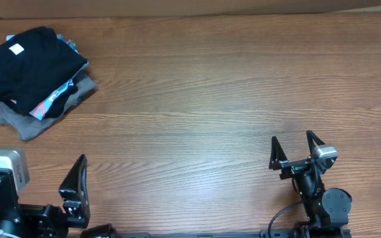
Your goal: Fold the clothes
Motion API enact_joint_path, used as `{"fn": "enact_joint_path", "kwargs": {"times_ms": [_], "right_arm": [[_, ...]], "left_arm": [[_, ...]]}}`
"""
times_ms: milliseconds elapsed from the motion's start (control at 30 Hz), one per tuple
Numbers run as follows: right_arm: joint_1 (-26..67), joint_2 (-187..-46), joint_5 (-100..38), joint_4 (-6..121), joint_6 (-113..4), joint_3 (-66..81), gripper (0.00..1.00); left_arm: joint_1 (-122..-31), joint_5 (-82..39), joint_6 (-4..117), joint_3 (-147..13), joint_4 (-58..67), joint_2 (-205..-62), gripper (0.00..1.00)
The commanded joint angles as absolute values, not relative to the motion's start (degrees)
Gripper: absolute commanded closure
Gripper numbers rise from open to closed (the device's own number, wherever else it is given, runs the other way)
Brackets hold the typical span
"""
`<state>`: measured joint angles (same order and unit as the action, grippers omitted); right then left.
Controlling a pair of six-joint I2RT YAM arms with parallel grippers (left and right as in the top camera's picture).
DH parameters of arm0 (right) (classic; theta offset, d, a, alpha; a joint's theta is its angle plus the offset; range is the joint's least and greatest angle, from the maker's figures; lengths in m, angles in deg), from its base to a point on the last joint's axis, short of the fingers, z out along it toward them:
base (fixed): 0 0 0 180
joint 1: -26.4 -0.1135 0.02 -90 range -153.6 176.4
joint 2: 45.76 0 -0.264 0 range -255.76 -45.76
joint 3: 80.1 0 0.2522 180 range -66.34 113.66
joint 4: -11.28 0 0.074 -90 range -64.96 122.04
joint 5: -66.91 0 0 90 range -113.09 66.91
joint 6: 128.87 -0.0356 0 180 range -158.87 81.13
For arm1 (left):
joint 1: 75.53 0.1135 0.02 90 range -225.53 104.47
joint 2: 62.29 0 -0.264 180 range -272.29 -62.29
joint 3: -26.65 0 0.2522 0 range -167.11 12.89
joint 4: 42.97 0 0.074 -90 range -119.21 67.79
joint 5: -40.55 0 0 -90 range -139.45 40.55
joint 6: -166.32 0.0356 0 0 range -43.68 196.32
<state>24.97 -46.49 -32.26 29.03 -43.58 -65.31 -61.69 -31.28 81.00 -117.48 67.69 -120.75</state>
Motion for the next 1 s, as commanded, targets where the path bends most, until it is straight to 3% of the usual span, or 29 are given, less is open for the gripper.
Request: {"fn": "enact_joint_path", "kwargs": {"times_ms": [0,400,967], "right_arm": [[25.41,-45.92,-32.57,28.72,-44.04,-65.9,0.0],[25.41,-45.92,-32.57,28.72,-44.04,-65.9,0.0],[25.41,-45.92,-32.57,28.72,-44.04,-65.9,0.0]], "left_arm": [[-62.06,-31.72,81.03,-117.17,67.58,-120.73,0.0],[-62.06,-30.56,79.1,-111.16,60.41,-119.57,0.0],[-62.98,-25.53,78.91,-45.48,13.07,-93.1,0.0]]}}
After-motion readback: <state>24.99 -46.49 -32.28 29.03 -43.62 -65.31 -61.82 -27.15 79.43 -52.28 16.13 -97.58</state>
